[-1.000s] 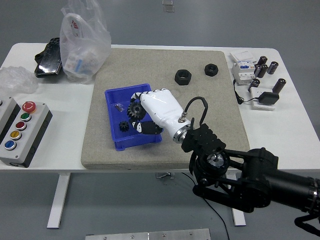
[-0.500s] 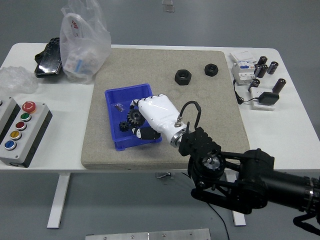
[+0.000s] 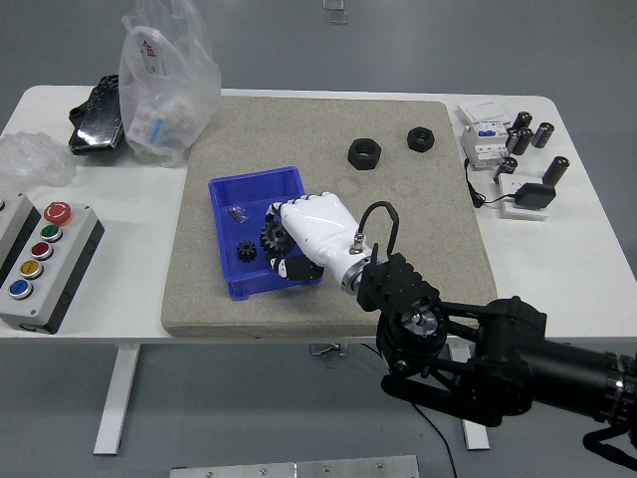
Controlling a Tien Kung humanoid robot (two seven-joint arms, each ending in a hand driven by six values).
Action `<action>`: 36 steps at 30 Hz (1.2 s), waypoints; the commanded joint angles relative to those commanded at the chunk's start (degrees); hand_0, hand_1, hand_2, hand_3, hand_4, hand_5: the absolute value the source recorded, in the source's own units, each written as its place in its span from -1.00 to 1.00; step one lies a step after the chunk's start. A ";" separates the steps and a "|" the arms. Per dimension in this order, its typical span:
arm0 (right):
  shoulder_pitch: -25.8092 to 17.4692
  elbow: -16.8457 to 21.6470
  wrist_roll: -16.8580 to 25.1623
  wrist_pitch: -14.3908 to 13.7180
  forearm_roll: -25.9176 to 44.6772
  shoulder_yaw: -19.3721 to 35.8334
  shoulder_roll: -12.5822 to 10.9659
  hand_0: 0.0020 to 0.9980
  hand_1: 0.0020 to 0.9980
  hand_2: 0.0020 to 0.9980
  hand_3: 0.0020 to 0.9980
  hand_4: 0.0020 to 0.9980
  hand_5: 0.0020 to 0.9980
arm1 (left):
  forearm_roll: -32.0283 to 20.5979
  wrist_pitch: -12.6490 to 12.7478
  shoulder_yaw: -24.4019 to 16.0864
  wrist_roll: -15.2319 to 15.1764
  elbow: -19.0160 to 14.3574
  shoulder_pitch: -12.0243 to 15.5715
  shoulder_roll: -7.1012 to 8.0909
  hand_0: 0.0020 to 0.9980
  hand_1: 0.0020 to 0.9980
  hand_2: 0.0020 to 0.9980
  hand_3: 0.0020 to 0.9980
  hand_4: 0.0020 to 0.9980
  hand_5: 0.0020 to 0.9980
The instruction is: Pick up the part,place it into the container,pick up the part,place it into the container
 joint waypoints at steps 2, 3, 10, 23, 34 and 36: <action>-0.09 -0.05 0.07 -0.03 0.04 0.20 0.00 -0.02 0.39 0.60 0.71 0.14 -0.58 | 0.01 0.00 -0.05 -0.01 0.00 -0.01 0.03 0.30 0.07 0.07 0.23 0.42 -0.26; -0.13 -0.07 0.11 -0.07 0.07 0.28 0.00 -0.02 0.39 0.60 0.71 0.14 -0.58 | 0.03 0.00 -0.07 0.01 0.00 -0.01 0.04 0.30 0.07 0.07 0.23 0.42 -0.26; -0.48 -0.22 0.32 -0.07 0.19 1.11 0.01 -0.03 0.40 0.62 0.76 0.21 -0.60 | 0.29 -0.05 -0.33 0.04 0.00 -0.08 0.05 0.30 0.07 0.07 0.23 0.42 -0.27; -9.46 3.10 7.52 -10.31 8.36 15.31 -3.21 -0.09 0.32 0.52 0.54 0.29 -0.51 | 0.31 0.00 -0.58 -0.07 0.00 0.42 -0.08 0.30 0.07 0.07 0.23 0.42 -0.27; -23.53 5.68 26.95 -17.27 31.77 34.39 -4.48 -0.09 0.28 0.46 0.44 0.30 -0.46 | 0.45 0.09 -0.95 -0.34 0.00 0.63 -0.51 0.30 0.07 0.07 0.23 0.42 -0.27; -25.96 6.28 30.45 -17.14 35.89 37.29 -4.52 -0.10 0.27 0.43 0.41 0.31 -0.45 | 0.57 0.06 -0.96 -0.41 0.00 0.57 -0.53 0.30 0.07 0.07 0.23 0.42 -0.27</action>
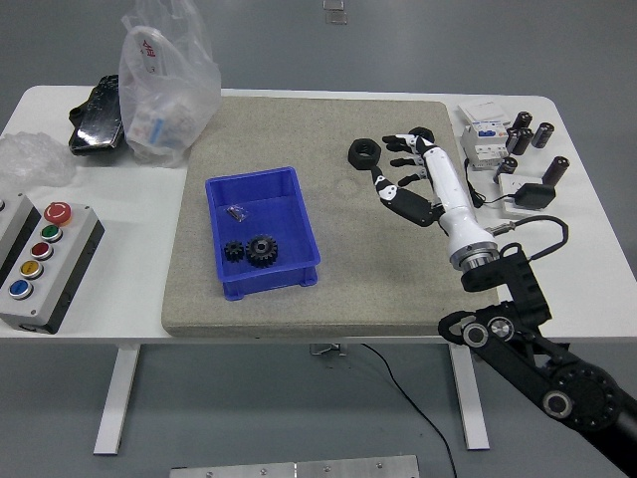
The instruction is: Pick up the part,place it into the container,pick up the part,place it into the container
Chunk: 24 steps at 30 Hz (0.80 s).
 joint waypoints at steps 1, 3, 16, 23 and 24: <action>-1.25 0.28 1.76 0.10 2.06 1.41 -0.02 -0.10 0.27 0.43 0.41 0.31 -0.45 | 0.04 -0.02 0.02 -0.03 0.00 -0.02 0.00 0.30 0.07 0.07 0.23 0.42 -0.27; -3.68 0.68 4.93 0.28 5.65 3.96 -0.04 -0.10 0.27 0.43 0.41 0.31 -0.45 | 0.10 -0.02 -0.02 -0.09 0.00 -0.05 0.01 0.30 0.07 0.07 0.23 0.42 -0.27; -9.02 0.61 14.96 0.18 19.47 11.38 0.00 -0.12 0.23 0.38 0.38 0.31 -0.41 | 0.44 -0.06 -0.14 -0.30 0.00 -0.16 0.16 0.30 0.07 0.07 0.23 0.42 -0.27; -9.49 0.56 15.38 0.01 20.39 13.12 0.16 -0.13 0.22 0.38 0.37 0.29 -0.40 | 1.09 -0.12 -0.30 -0.13 0.00 -0.31 0.48 0.30 0.07 0.07 0.23 0.41 -0.27; -9.51 0.53 15.39 -0.02 20.43 13.22 0.16 -0.13 0.22 0.38 0.37 0.29 -0.40 | 1.20 -0.12 -0.33 -0.11 0.00 -0.36 0.56 0.30 0.07 0.07 0.23 0.41 -0.27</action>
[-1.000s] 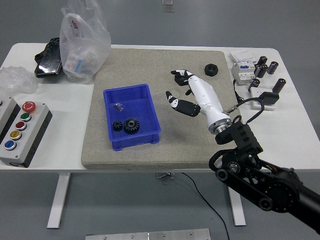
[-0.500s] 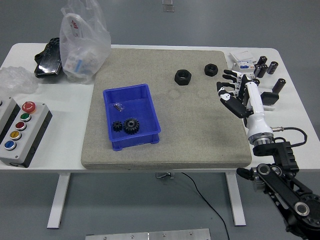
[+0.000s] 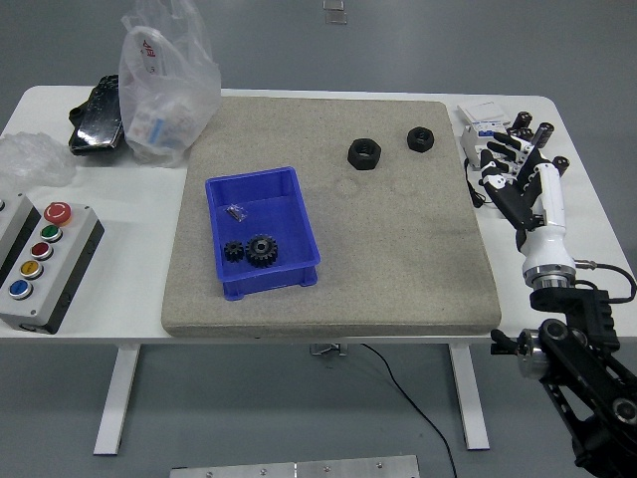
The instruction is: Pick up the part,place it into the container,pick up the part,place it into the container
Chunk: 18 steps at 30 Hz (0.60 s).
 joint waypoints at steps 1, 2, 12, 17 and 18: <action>0.00 -0.04 0.02 -0.03 0.04 0.07 0.00 -0.13 0.22 0.38 0.37 0.29 -0.40 | 0.11 -0.01 -0.01 0.01 0.00 -0.08 0.09 0.30 0.07 0.07 0.23 0.41 -0.27; 0.00 -0.07 0.03 -0.06 0.07 0.11 0.01 -0.13 0.22 0.38 0.37 0.29 -0.40 | 0.21 -0.03 -0.01 0.02 0.00 -0.14 0.15 0.30 0.07 0.07 0.23 0.41 -0.27; -0.56 -0.05 0.50 -0.23 0.49 0.79 -0.19 -0.10 0.21 0.37 0.38 0.27 -0.35 | 0.98 -0.21 0.23 -0.05 0.00 -0.57 0.87 0.30 0.07 0.07 0.23 0.42 -0.27; -0.76 -0.09 1.25 -0.56 1.11 1.42 -0.13 -0.11 0.20 0.37 0.41 0.27 -0.34 | 0.94 -0.17 0.26 -0.09 0.00 -0.49 0.98 0.30 0.07 0.07 0.23 0.42 -0.27; -0.82 -0.08 1.36 -0.61 1.18 1.53 -0.10 -0.11 0.20 0.37 0.41 0.27 -0.34 | 0.84 -0.13 0.25 -0.12 0.00 -0.42 0.92 0.30 0.07 0.07 0.23 0.42 -0.27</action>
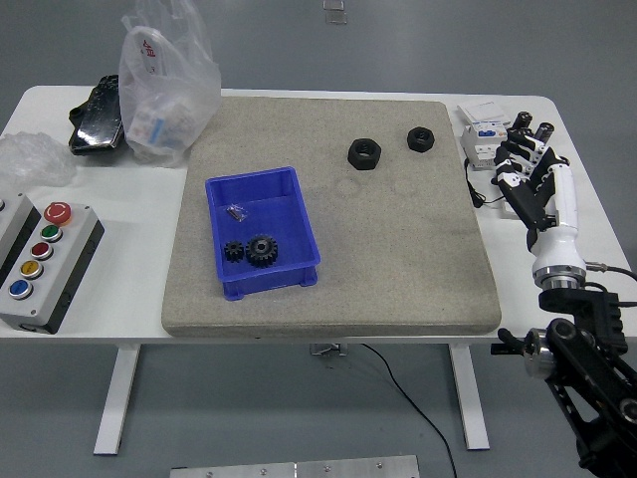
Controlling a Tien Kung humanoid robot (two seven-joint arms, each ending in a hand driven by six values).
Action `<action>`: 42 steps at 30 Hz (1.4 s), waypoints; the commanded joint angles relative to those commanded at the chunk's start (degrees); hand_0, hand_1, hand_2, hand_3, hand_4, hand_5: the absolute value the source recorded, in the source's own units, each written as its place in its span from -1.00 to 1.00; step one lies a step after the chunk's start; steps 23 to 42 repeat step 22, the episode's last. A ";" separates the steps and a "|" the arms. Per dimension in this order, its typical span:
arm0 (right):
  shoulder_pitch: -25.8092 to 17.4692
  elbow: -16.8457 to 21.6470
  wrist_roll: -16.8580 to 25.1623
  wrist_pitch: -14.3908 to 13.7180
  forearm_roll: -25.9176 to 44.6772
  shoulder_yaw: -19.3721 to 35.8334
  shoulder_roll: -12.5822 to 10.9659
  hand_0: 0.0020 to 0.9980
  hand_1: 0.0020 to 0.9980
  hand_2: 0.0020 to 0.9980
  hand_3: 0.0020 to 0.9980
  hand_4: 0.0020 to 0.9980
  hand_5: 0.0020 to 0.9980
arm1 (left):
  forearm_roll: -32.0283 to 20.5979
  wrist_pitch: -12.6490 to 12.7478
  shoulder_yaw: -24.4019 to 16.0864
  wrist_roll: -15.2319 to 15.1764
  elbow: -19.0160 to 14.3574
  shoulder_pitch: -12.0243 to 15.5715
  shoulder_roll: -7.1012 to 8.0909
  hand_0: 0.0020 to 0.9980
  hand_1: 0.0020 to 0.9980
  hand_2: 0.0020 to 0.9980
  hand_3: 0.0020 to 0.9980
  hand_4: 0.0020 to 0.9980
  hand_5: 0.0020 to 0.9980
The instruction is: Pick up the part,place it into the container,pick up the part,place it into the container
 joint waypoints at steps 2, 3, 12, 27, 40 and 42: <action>-0.11 0.04 0.00 0.03 -0.05 0.14 0.03 -0.11 0.20 0.37 0.41 0.27 -0.34 | -0.17 0.05 -0.06 -0.01 0.00 0.18 -0.22 0.30 0.07 0.07 0.23 0.42 -0.27; -0.18 0.06 -0.04 0.07 -0.10 0.19 0.05 -0.11 0.20 0.37 0.41 0.27 -0.34 | -0.20 0.07 -0.11 0.01 0.00 0.27 -0.35 0.30 0.07 0.07 0.23 0.42 -0.27; -0.39 0.24 -0.64 0.47 -0.73 0.42 0.09 -0.09 0.19 0.35 0.38 0.27 -0.33 | -0.47 0.00 0.04 -0.02 0.00 0.52 -0.71 0.30 0.03 0.07 0.23 0.41 -0.27; -0.37 0.17 -0.85 0.62 -0.82 0.65 0.20 -0.09 0.19 0.35 0.38 0.27 -0.32 | -0.46 -0.01 0.03 -0.14 0.00 0.38 -0.68 0.30 0.05 0.07 0.23 0.42 -0.27; -0.37 0.17 -0.85 0.62 -0.82 0.65 0.20 -0.09 0.19 0.35 0.38 0.27 -0.32 | -0.46 -0.01 0.03 -0.14 0.00 0.38 -0.68 0.30 0.05 0.07 0.23 0.42 -0.27; -0.37 0.17 -0.85 0.62 -0.82 0.65 0.20 -0.09 0.19 0.35 0.38 0.27 -0.32 | -0.46 -0.01 0.03 -0.14 0.00 0.38 -0.68 0.30 0.05 0.07 0.23 0.42 -0.27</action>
